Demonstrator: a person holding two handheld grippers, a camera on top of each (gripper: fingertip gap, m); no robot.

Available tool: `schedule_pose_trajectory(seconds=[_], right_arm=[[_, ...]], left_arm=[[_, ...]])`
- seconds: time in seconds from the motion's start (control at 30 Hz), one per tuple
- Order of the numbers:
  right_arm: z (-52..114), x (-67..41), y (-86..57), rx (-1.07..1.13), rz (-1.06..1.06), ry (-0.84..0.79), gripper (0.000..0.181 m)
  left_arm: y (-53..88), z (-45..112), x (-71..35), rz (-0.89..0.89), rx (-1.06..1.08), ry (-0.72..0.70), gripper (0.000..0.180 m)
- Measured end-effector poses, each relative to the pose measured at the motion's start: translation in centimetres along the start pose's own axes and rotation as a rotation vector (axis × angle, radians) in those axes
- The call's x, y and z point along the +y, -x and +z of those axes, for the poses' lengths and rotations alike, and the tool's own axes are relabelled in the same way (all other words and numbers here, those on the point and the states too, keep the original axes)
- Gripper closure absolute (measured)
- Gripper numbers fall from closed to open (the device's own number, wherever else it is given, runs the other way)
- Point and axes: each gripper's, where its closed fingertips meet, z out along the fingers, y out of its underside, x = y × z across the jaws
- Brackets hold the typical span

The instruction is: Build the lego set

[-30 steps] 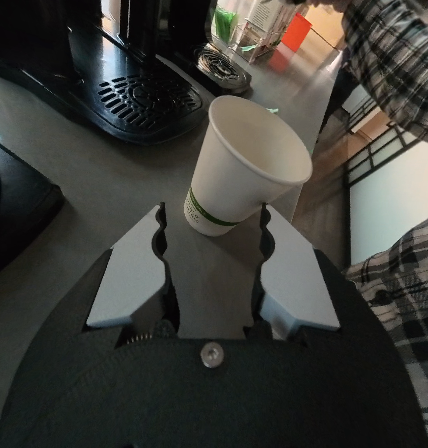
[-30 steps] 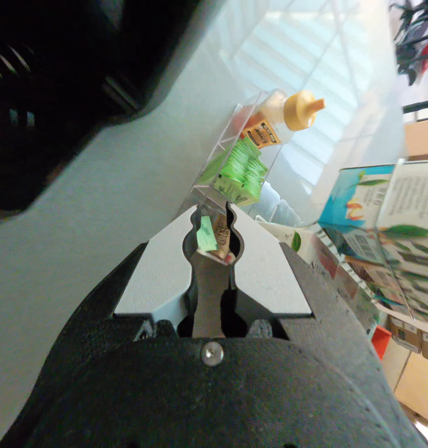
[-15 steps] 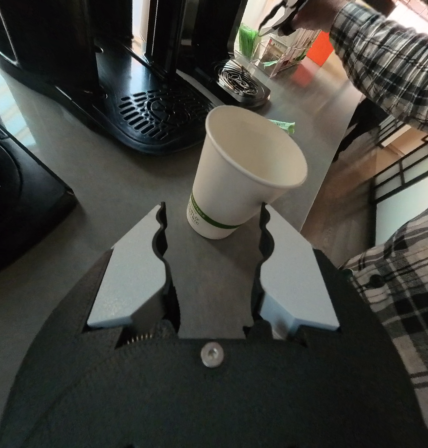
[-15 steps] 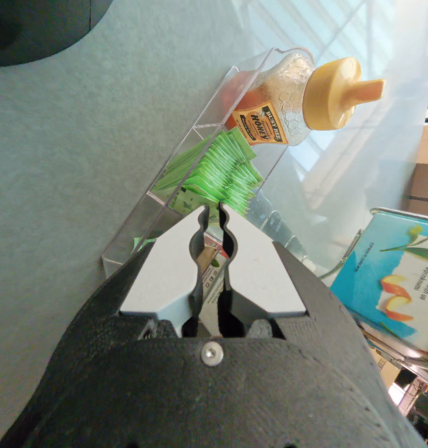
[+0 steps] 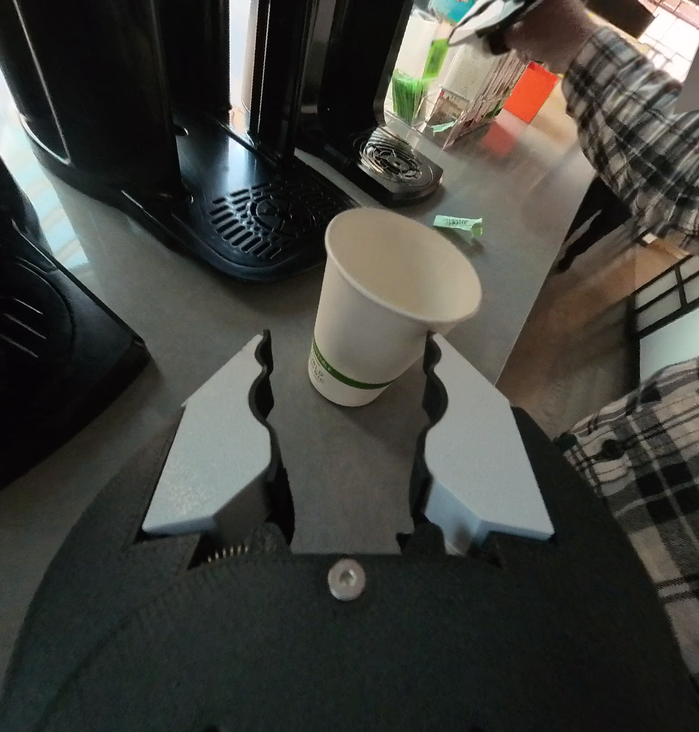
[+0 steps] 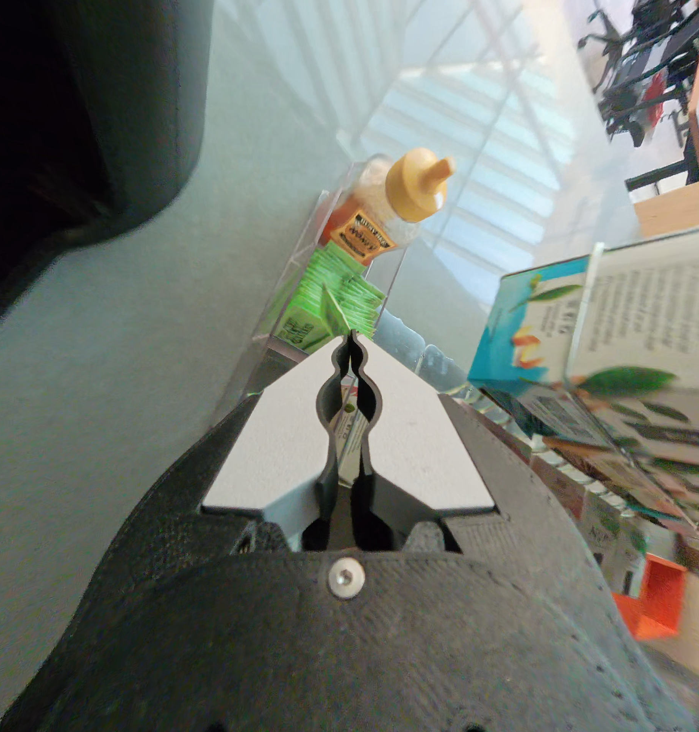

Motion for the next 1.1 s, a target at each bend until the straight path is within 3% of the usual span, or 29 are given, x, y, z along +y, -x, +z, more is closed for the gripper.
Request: schedule_pose_trajectory(seconds=[0.27, 0.47, 0.6, 0.87, 1.1], right_arm=[[-14.1, -4.5, 3.4, -0.069, 0.211, -0.371, 0.181], [-24.2, -8.1, 13.0, -0.24, 0.136, -0.597, 0.181], [-27.7, -12.0, 22.4, -0.502, 0.071, -0.73, 0.181], [-28.9, -19.1, 36.6, -0.92, 0.018, -0.815, 0.181], [-29.4, -20.8, 40.6, -0.989, -0.107, -0.778, 0.181]], left_arm=[[-1.9, -2.5, -3.6, 0.117, -0.028, -0.093, 0.11], [-4.2, -3.3, -6.1, 0.196, -0.007, -0.136, 0.115], [-6.3, -3.3, -8.5, 0.272, 0.019, -0.155, 0.119], [-10.1, -0.4, -11.0, 0.433, 0.086, -0.078, 0.133], [-11.1, 2.1, -10.5, 0.505, 0.138, 0.046, 0.146]])
